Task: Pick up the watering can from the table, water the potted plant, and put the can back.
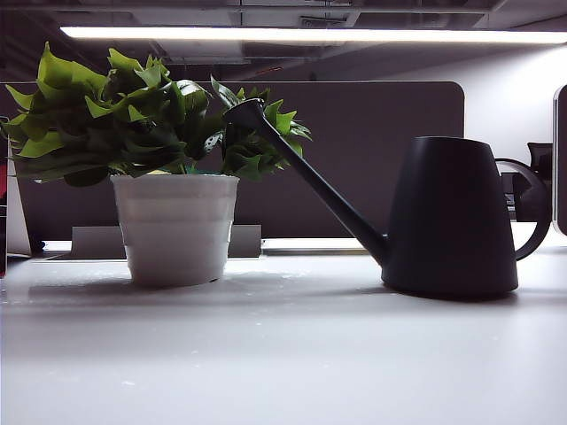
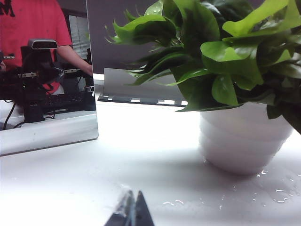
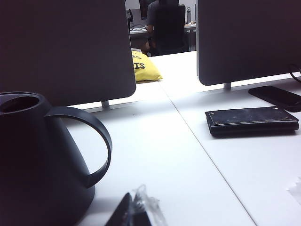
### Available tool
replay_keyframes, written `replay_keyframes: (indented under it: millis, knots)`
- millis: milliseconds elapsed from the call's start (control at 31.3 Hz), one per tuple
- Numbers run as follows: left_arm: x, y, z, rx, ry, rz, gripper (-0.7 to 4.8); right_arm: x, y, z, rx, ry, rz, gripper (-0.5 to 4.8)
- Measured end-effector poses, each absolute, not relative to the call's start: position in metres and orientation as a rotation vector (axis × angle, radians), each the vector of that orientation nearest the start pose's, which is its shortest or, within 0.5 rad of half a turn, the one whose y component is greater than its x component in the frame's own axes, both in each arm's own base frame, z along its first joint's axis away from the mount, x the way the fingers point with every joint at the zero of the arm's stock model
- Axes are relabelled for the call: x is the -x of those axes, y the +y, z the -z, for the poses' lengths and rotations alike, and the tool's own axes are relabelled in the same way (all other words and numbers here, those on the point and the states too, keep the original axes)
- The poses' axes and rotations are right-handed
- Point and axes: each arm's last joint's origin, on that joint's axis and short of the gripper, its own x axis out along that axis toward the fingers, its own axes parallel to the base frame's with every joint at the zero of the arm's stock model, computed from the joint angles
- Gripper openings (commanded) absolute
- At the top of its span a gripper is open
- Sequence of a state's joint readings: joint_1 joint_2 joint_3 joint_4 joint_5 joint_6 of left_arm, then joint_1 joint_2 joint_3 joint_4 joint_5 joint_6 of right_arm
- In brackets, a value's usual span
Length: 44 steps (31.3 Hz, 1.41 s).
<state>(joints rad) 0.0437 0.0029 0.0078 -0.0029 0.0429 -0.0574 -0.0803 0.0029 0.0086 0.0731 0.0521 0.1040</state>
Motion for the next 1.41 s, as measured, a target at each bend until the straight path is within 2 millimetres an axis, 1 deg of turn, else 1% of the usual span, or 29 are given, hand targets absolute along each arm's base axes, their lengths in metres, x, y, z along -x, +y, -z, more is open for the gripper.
replay_keyframes:
  millis: [192,383,543,607,703,735,799,831,926,1022,1054,1118,1182,1278,1342,1406]
  knots:
    - [-0.097,0.003,-0.164,0.062,0.011,-0.001,-0.05,-0.096,-0.010,-0.173,-0.099,-0.087,0.163,-0.01]
    - [-0.097,0.003,-0.159,0.064,0.064,-0.003,-0.05,-0.096,-0.010,-0.173,-0.086,-0.082,0.164,-0.01]
    - [-0.097,0.003,-0.161,0.085,0.062,0.000,-0.05,-0.096,-0.010,-0.174,-0.078,-0.069,0.153,-0.01]
    - [-0.096,0.002,-0.163,0.115,0.067,0.015,-0.05,-0.094,-0.010,-0.181,-0.077,-0.051,0.146,-0.01]
    - [-0.094,0.000,-0.171,0.136,0.061,0.084,-0.05,-0.085,-0.009,-0.209,-0.076,-0.105,0.144,0.06]
    - [-0.093,-0.001,-0.176,0.141,0.053,0.113,-0.05,-0.083,-0.009,-0.217,-0.076,-0.130,0.143,0.69]
    - [-0.090,-0.002,-0.190,0.161,0.017,0.148,-0.05,-0.077,-0.008,-0.232,-0.066,-0.169,0.129,2.57]
    - [-0.088,-0.002,-0.197,0.175,-0.003,0.154,-0.05,-0.074,-0.007,-0.239,-0.058,-0.179,0.114,3.27]
    - [-0.079,-0.003,-0.224,0.217,-0.077,0.185,-0.05,-0.067,-0.005,-0.255,-0.039,-0.207,0.054,3.28]
    - [-0.075,-0.004,-0.250,0.233,-0.123,0.227,-0.05,-0.066,-0.003,-0.272,0.028,-0.222,0.000,3.35]
    - [-0.075,-0.004,-0.258,0.233,-0.126,0.237,-0.05,-0.067,-0.002,-0.278,0.067,-0.214,-0.019,3.76]
    - [-0.078,-0.005,-0.272,0.235,-0.122,0.266,-0.05,-0.074,-0.002,-0.290,0.110,-0.191,-0.044,4.79]
    - [-0.083,-0.006,-0.285,0.233,-0.110,0.314,-0.05,-0.081,-0.003,-0.303,0.121,-0.168,-0.047,4.79]
    - [-0.091,-0.008,-0.315,0.224,-0.114,0.390,-0.05,-0.098,-0.004,-0.316,0.174,-0.126,-0.042,4.79]
    - [-0.097,-0.010,-0.329,0.226,-0.142,0.378,-0.05,-0.110,-0.005,-0.314,0.186,-0.085,-0.046,4.79]
    - [-0.108,-0.013,-0.341,0.238,-0.171,0.341,-0.05,-0.127,-0.006,-0.309,0.188,-0.035,-0.050,4.79]
